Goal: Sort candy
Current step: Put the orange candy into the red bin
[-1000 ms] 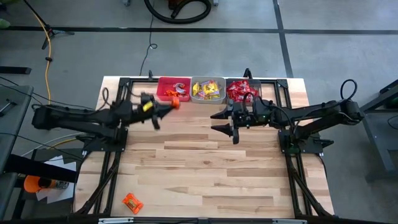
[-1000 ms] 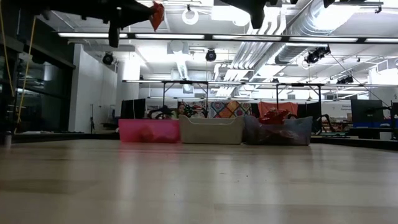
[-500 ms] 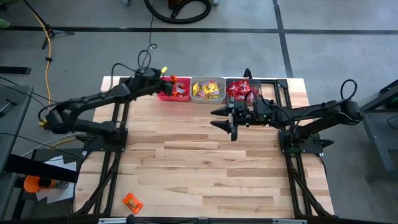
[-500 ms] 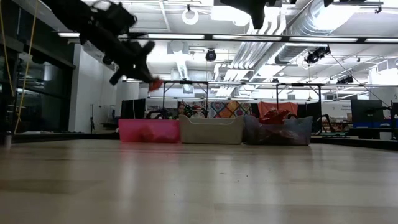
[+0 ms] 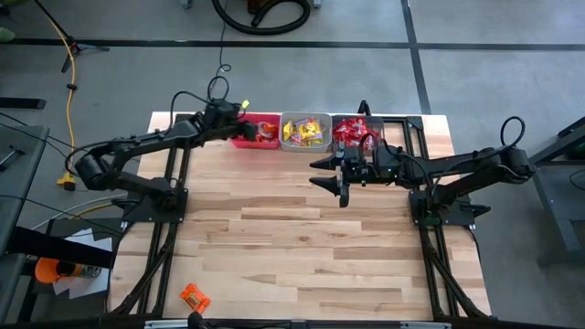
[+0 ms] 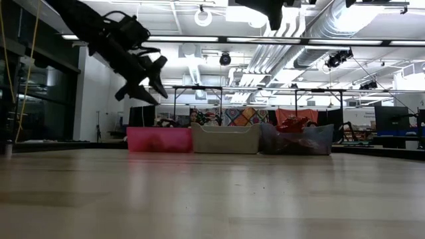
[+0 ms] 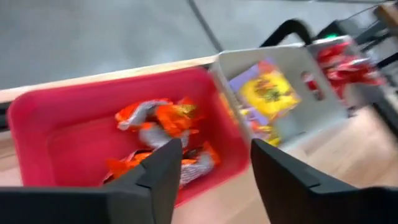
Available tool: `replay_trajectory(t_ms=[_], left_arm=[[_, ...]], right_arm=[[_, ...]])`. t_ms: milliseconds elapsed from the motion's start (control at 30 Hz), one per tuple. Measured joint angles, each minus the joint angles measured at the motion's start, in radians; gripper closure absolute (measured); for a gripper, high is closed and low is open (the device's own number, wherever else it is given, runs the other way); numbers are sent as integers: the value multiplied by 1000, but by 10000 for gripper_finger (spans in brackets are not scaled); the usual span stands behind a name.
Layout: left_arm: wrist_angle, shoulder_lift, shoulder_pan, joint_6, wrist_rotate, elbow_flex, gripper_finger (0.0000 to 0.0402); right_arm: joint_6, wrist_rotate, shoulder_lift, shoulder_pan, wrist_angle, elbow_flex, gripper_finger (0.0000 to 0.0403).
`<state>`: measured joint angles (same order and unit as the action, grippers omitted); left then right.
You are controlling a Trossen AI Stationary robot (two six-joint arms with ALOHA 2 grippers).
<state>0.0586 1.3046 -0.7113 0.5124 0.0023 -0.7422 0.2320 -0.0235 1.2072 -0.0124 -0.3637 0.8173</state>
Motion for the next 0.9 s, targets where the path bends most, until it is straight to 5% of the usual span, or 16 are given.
replay_trajectory(t_ms=[267,367,500,700,900], left_arm=[[-8,-214,72,89,386,0,202],[-16,-316,197,144,410,0,209],[-66,-417,450,132,224,0,219],[-140,-427,797,-110,-181,-1,225],[-216,-358,910,-221,-362,0,225]], right_arm=[[-5,1,0,29,-26,0,178],[-2,1,0,38,-33,0,178],[47,4,0,39,-59,0,178],[78,68,0,17,-113,0,178],[5,59,0,-21,-83,0,178]])
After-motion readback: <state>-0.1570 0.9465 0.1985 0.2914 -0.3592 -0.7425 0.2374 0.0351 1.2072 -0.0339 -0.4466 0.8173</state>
